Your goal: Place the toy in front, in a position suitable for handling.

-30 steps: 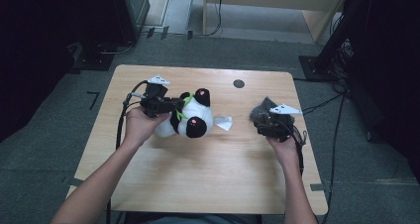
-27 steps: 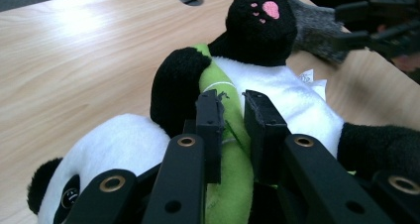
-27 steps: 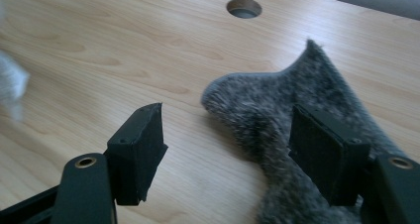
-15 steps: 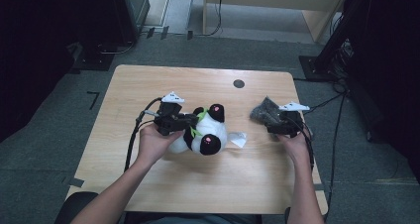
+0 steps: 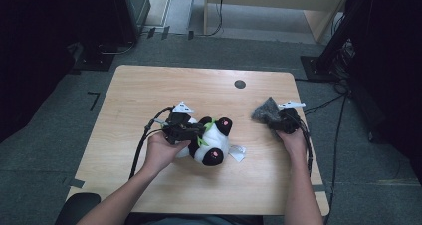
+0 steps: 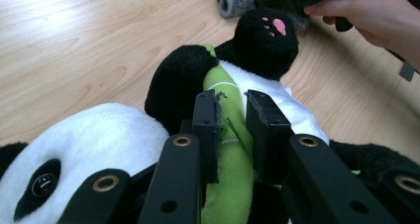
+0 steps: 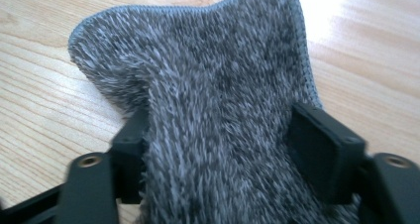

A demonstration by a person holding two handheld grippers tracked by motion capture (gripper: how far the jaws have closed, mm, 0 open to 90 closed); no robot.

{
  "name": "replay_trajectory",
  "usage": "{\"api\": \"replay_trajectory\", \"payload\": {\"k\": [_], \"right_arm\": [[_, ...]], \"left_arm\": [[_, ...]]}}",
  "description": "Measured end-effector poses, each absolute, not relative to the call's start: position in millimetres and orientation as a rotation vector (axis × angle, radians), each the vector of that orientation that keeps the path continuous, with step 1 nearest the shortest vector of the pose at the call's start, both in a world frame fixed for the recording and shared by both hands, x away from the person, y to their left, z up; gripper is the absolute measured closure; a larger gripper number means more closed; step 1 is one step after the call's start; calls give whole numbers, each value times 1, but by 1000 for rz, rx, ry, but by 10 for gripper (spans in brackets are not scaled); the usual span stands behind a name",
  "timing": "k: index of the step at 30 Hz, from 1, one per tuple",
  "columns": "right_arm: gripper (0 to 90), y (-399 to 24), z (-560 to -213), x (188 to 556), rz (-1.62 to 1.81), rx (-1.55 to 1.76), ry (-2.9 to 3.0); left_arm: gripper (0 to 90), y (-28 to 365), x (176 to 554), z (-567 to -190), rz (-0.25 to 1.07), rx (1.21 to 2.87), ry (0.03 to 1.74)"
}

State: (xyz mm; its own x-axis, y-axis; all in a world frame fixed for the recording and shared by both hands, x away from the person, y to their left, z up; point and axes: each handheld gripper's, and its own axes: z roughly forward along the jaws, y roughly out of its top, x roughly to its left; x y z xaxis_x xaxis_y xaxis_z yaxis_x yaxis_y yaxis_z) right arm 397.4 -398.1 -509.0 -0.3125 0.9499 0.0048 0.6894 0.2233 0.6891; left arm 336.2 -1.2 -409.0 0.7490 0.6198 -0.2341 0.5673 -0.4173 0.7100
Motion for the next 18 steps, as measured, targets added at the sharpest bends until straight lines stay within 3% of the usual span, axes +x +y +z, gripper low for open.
{"api": "replay_trajectory", "payload": {"k": [4,8,11,18], "right_arm": [[504,-400,-509,396,831,1502,2091],[632,-399,-508,395,830,1492,2101],[689,-398,-506,395,814,1491,2109],[722,-395,-493,392,792,1519,2126]], "left_arm": [[727,-1,336,-410,92,2120,886],[638,0,336,-410,99,2126,881],[551,4,337,-408,92,2097,871],[380,20,341,-399,110,2062,813]]}}
